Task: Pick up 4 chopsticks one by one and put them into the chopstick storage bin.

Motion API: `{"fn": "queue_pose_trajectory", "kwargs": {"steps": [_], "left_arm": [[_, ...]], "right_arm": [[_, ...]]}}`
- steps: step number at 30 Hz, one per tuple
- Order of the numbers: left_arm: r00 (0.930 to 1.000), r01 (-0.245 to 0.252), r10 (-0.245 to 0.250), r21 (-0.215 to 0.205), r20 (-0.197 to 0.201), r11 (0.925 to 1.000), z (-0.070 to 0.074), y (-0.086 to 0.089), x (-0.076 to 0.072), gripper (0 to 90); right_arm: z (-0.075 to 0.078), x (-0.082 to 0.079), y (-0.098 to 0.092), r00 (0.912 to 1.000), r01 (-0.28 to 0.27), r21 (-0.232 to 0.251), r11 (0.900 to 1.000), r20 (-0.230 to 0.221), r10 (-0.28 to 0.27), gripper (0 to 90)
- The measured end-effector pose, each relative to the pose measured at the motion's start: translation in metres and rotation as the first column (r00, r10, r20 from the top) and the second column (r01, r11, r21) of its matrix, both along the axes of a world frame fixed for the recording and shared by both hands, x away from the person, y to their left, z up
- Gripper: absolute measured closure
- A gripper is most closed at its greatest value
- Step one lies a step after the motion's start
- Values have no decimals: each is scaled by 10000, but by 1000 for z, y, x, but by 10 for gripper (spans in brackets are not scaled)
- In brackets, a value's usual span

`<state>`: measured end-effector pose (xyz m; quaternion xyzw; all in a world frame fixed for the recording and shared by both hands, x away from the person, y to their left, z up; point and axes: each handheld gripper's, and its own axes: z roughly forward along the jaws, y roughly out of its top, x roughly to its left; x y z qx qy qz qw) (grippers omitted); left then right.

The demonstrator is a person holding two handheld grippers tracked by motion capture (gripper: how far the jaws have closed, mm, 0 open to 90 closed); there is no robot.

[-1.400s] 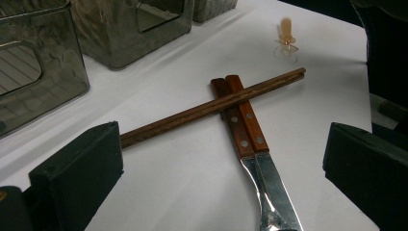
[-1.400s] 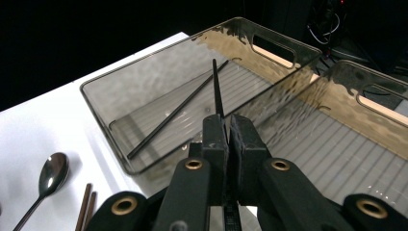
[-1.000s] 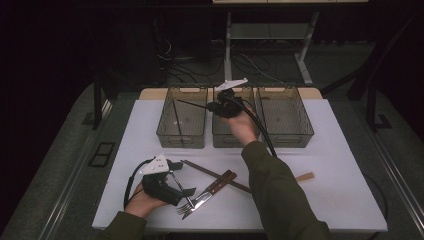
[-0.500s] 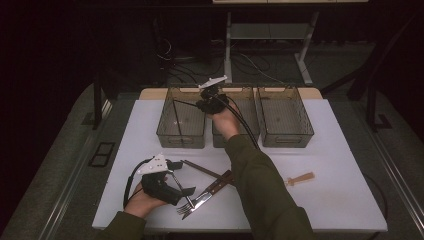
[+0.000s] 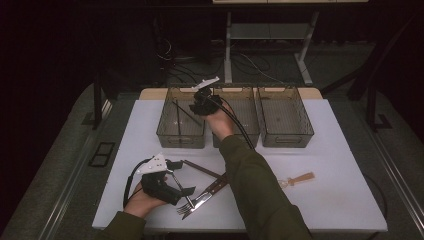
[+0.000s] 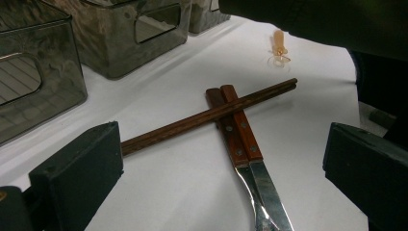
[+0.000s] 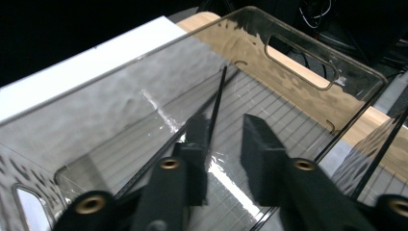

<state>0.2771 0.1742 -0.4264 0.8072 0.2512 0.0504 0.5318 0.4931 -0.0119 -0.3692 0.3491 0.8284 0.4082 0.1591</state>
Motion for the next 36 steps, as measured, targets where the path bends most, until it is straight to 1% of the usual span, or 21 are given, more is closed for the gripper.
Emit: {"fn": "queue_pose_trajectory", "kwargs": {"steps": [6,8,11,13,14,17,18,20,21,24,26,27,30,31,33,36], "left_arm": [[10000,-3,3,37,37,10000,0,0,0,0],[10000,2,-3,73,59,10000,0,0,1,0],[10000,26,-27,87,32,10000,0,0,0,0],[10000,56,-57,147,45,9999,-1,-1,0,0],[10000,62,-63,157,45,9999,-1,-2,0,0],[10000,42,-43,188,60,9998,-1,-2,0,0],[10000,40,-42,215,89,9998,-1,-1,0,0],[10000,35,-37,211,64,9998,-1,-2,0,0],[10000,12,-12,161,32,9999,-1,-2,0,0],[10000,29,-30,210,46,9998,-1,-2,0,0],[9999,63,-65,250,85,9997,-1,-2,0,0],[10000,52,-52,233,14,9997,-1,-2,-1,0],[10000,35,-36,255,30,9997,-1,-2,0,0],[10000,15,-16,257,22,9997,-1,-2,-1,0],[10000,-8,8,209,-14,9998,-1,-3,-1,0],[10000,48,-48,351,-11,9994,-2,-3,-1,0]], "right_arm": [[7,-4,-5,9992,-371,247,9990,-165,376,561],[8,-7,-8,9986,-472,422,9980,-200,481,523],[10,-11,-15,9962,-730,641,9953,-436,758,484],[13,-15,-21,9964,-765,648,9950,-328,787,461],[13,-17,-24,9956,-868,761,9933,-275,891,446],[16,-21,-34,9942,-962,941,9909,-390,1002,416],[17,-23,-36,9931,-1066,971,9895,-385,1108,409],[18,-28,-42,9930,-1084,946,9896,-372,1123,378],[19,-30,-45,9925,-1125,960,9890,-360,1164,377],[21,-37,-55,9899,-1330,1078,9852,-353,1375,376],[21,-42,-62,9889,-1414,1092,9839,-307,1456,345],[21,-44,-66,9886,-1441,1058,9839,-282,1478,340],[22,-52,-76,9875,-1538,956,9835,-198,1563,325],[21,-55,-80,9872,-1567,961,9830,-138,1587,320],[22,-60,-87,9871,-1570,1029,9822,-157,1594,312],[22,-67,-98,9856,-1647,1152,9796,-204,1681,297]]}}
